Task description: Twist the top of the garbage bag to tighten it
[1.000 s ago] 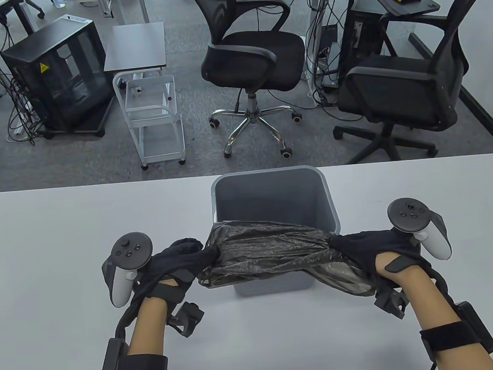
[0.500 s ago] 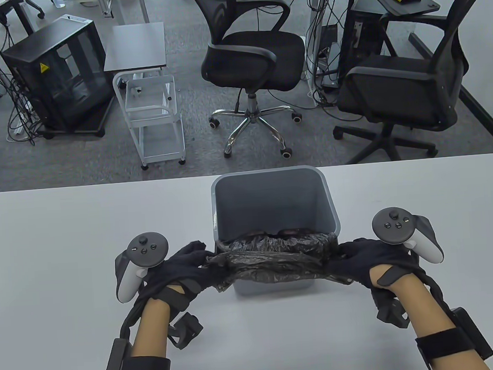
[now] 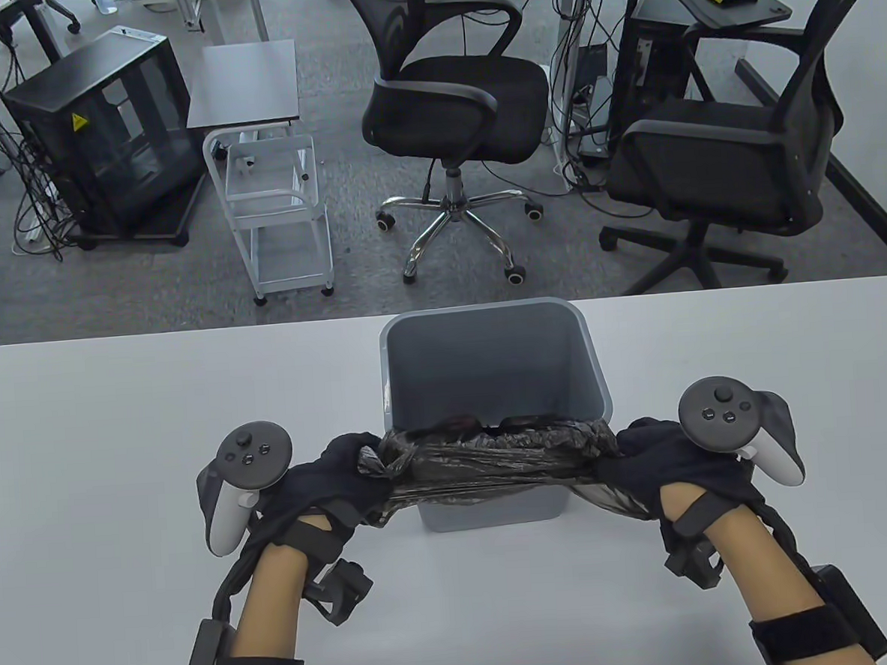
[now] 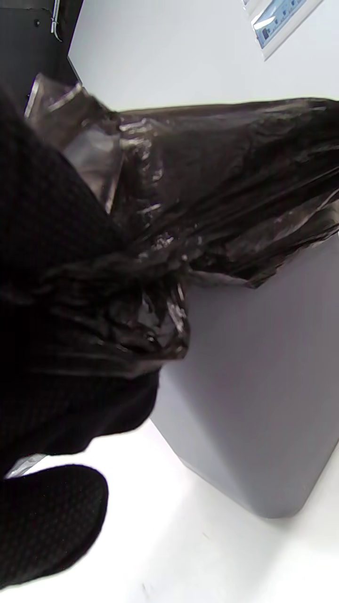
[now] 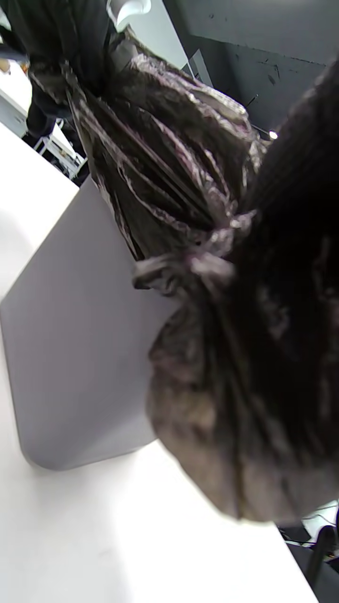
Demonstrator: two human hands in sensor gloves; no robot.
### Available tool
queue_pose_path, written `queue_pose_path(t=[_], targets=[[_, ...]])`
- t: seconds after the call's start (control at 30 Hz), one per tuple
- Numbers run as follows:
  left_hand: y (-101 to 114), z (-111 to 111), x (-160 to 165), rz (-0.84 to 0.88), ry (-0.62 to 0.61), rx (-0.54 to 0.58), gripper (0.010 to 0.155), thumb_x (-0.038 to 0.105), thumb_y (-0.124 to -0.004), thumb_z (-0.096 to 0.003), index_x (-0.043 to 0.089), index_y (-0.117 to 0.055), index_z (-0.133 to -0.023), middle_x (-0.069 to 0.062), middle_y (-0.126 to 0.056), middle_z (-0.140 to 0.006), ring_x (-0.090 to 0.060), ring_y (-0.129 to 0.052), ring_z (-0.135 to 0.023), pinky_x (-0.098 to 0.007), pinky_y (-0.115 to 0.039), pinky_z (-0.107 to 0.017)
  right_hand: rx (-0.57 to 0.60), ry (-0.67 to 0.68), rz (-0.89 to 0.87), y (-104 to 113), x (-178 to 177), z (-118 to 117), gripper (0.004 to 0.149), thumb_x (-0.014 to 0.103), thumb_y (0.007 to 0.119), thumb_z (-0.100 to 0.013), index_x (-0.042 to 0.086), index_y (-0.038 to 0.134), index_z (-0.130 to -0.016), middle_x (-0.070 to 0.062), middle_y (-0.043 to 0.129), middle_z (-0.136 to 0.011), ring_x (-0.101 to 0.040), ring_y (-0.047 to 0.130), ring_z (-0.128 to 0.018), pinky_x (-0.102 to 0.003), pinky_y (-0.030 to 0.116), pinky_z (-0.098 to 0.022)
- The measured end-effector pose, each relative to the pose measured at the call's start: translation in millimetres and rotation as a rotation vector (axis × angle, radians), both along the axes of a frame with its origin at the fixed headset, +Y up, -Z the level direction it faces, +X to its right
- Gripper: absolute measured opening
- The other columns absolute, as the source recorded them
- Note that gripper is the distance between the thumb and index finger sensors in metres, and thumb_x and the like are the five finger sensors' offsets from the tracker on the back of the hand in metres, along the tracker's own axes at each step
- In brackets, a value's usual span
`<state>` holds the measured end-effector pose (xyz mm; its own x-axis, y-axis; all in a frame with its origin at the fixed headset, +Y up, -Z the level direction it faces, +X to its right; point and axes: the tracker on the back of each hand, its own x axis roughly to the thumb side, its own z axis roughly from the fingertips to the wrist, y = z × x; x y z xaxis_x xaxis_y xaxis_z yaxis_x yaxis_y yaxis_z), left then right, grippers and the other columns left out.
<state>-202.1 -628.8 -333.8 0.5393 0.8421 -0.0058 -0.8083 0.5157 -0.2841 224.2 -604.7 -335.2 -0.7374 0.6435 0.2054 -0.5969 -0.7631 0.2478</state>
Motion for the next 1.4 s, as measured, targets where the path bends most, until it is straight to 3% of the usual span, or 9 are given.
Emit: queue_pose_path(t=[0.07, 0.17, 0.3, 0.47, 0.67, 0.77, 1.07, 1.23, 1.4], targets=[[5, 3, 1, -0.011, -0.020, 0.024, 0.045, 0.034, -0.091, -0.0428, 0.021, -0.092, -0.086, -0.003, -0.103, -0.055, -0.024, -0.106, -0.038, -0.062, -0.082, -0.045, 0.045, -0.013, 0.050, 7, -3, 4, 0.038, 0.046, 0.087, -0.048, 0.011, 0.095, -0.058, -0.015, 0.079, -0.083, -0.042, 0.077, -0.071, -0.077, 0.046, -0.061], [19, 11, 4, -0.047, -0.001, 0.091, 0.042, 0.032, -0.092, -0.0427, 0.021, -0.094, -0.083, -0.005, -0.102, -0.055, -0.026, -0.104, -0.039, -0.064, -0.079, -0.046, 0.152, -0.020, 0.170, 22, -11, 11, 0.037, 0.047, 0.087, -0.048, 0.011, 0.095, -0.058, -0.015, 0.078, -0.084, -0.041, 0.076, -0.072, -0.076, 0.046, -0.062], [50, 25, 20, -0.364, 0.006, 0.256, 0.041, 0.032, -0.092, -0.0421, 0.022, -0.095, -0.082, -0.005, -0.102, -0.056, -0.028, -0.104, -0.040, -0.065, -0.078, -0.047, 0.321, -0.002, 0.394, 43, -34, 23, 0.037, 0.047, 0.087, -0.047, 0.012, 0.095, -0.058, -0.013, 0.080, -0.082, -0.040, 0.078, -0.071, -0.076, 0.046, -0.062], [82, 40, 38, -0.515, 0.057, 0.435, 0.041, 0.031, -0.093, -0.0414, 0.024, -0.096, -0.081, -0.005, -0.103, -0.059, -0.029, -0.104, -0.045, -0.066, -0.077, -0.049, 0.510, 0.005, 0.622, 58, -57, 35, 0.037, 0.048, 0.088, -0.046, 0.014, 0.094, -0.058, -0.011, 0.080, -0.083, -0.038, 0.078, -0.073, -0.075, 0.046, -0.064], [109, 52, 63, -0.583, 0.073, 0.625, 0.042, 0.030, -0.093, -0.0412, 0.027, -0.095, -0.083, -0.003, -0.103, -0.064, -0.030, -0.104, -0.053, -0.065, -0.077, -0.051, 0.675, 0.020, 0.686, 74, -78, 50, 0.037, 0.049, 0.088, -0.046, 0.016, 0.094, -0.060, -0.009, 0.079, -0.085, -0.036, 0.078, -0.075, -0.075, 0.045, -0.065], [115, 55, 79, -0.539, 0.028, 0.691, 0.057, 0.030, -0.094, -0.0411, 0.032, -0.081, -0.097, -0.001, -0.101, -0.068, -0.029, -0.103, -0.056, -0.065, -0.077, -0.053, 0.703, 0.034, 0.628, 81, -86, 54, 0.037, 0.049, 0.088, -0.046, 0.016, 0.093, -0.062, -0.009, 0.079, -0.086, -0.037, 0.077, -0.076, -0.075, 0.045, -0.065], [110, 42, 131, -0.312, -0.210, 0.547, 0.078, 0.031, -0.095, -0.0405, 0.032, -0.055, -0.107, 0.000, -0.100, -0.068, -0.028, -0.103, -0.055, -0.064, -0.078, -0.052, 0.747, 0.105, 0.296, 107, -104, 72, 0.041, 0.046, 0.087, -0.046, 0.019, 0.089, -0.077, -0.011, 0.073, -0.091, -0.039, 0.074, -0.080, -0.075, 0.044, -0.065], [106, 34, 138, -0.260, -0.173, 0.525, 0.045, 0.033, -0.097, -0.0388, 0.028, -0.092, -0.083, -0.001, -0.103, -0.062, -0.027, -0.106, -0.049, -0.063, -0.080, -0.050, 0.674, 0.202, 0.192, 110, -104, 78, 0.045, 0.046, 0.086, -0.047, 0.017, 0.088, -0.081, -0.012, 0.072, -0.093, -0.040, 0.071, -0.082, -0.076, 0.042, -0.065], [102, 21, 119, -0.113, -0.099, 0.435, 0.042, 0.034, -0.095, -0.0396, 0.028, -0.092, -0.081, -0.001, -0.103, -0.061, -0.026, -0.106, -0.048, -0.062, -0.081, -0.049, 0.670, 0.203, 0.018, 108, -76, 81, 0.061, 0.057, 0.079, -0.049, 0.020, 0.078, -0.097, -0.017, 0.065, -0.098, -0.045, 0.064, -0.086, -0.079, 0.037, -0.064]])
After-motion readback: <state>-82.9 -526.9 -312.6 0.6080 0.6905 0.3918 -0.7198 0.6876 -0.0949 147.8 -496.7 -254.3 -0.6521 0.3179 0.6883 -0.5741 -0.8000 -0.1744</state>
